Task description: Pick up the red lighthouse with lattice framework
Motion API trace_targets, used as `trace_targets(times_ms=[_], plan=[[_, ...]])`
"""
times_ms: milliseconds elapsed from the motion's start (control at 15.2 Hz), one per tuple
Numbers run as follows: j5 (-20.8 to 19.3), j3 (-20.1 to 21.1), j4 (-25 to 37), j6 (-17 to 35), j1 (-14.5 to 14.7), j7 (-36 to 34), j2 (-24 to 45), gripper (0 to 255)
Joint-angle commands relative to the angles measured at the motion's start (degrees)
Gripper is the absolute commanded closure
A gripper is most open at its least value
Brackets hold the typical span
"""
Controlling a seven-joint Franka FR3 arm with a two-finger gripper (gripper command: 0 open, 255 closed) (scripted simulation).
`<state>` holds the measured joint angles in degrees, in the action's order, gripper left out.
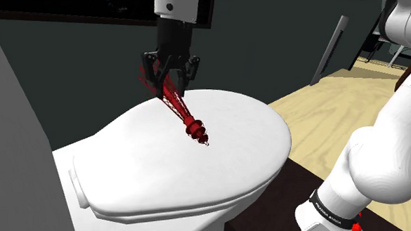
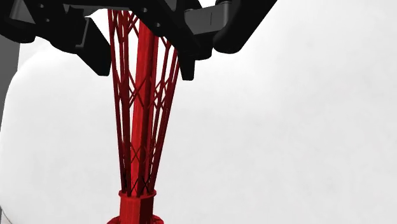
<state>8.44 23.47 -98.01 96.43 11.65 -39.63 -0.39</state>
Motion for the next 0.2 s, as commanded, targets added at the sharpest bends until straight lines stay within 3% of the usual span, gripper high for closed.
trace_targets(times_ms=[0,132], plan=[[-0.12,0.02,1.8,-1.56,0.02,-0.28,0.24,255],[-0.13,0.02,1.93,-1.68,0.02,-0.3,0.26,255]])
